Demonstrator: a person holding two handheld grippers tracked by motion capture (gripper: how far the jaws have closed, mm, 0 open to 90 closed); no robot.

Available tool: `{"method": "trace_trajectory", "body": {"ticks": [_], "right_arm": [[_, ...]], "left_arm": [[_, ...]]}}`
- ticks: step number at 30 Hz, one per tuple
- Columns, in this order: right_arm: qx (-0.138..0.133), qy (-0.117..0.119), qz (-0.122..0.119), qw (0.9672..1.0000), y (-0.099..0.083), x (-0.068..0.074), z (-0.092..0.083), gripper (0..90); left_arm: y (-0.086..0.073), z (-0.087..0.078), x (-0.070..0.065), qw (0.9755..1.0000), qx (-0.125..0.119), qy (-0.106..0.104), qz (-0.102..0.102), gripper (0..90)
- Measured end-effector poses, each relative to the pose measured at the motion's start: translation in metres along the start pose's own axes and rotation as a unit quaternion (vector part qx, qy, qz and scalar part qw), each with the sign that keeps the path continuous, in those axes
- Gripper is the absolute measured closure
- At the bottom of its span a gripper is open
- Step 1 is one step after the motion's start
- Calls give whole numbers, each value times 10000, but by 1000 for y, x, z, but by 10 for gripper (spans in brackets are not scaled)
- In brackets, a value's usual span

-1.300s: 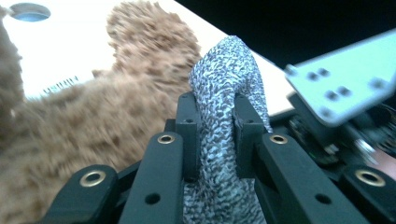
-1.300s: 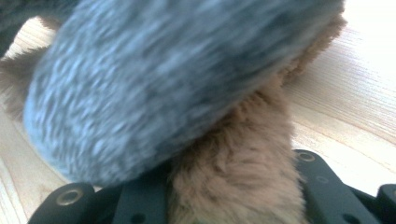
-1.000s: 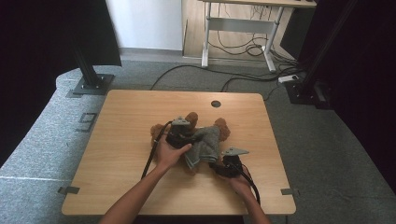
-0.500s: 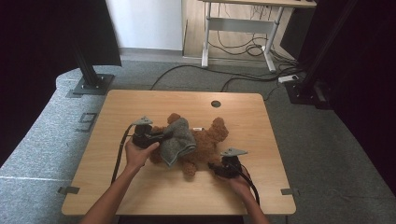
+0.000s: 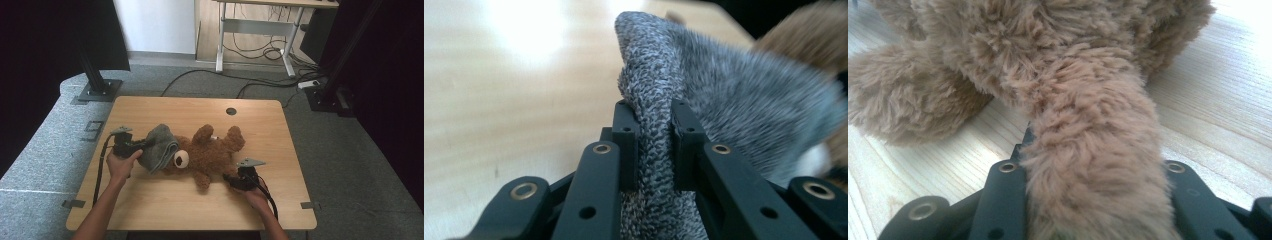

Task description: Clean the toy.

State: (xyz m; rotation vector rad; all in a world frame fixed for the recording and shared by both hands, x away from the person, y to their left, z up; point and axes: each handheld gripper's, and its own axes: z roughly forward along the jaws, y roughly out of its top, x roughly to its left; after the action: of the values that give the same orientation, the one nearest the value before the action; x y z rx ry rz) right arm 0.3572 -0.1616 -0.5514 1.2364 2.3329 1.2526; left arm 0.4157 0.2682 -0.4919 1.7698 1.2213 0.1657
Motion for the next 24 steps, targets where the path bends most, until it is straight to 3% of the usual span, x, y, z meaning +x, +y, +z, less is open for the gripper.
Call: {"method": "trace_trajectory", "body": {"ticks": [5,10,14,19,24], "right_arm": [[-6,-25,62,10000,-1,0,0,643],[-14,-26,50,10000,-1,0,0,643],[-9,-27,48,10000,-1,0,0,643],[-13,-17,64,10000,-1,0,0,643],[-16,-16,54,10000,-1,-1,0,643]], "left_arm": [[-15,13,3,9986,460,236,116,763],[-25,15,11,9963,722,452,119,762],[-28,13,21,9969,690,378,-88,762],[-24,17,13,9985,532,131,-26,760],[-17,29,2,9985,530,112,118,761]]}}
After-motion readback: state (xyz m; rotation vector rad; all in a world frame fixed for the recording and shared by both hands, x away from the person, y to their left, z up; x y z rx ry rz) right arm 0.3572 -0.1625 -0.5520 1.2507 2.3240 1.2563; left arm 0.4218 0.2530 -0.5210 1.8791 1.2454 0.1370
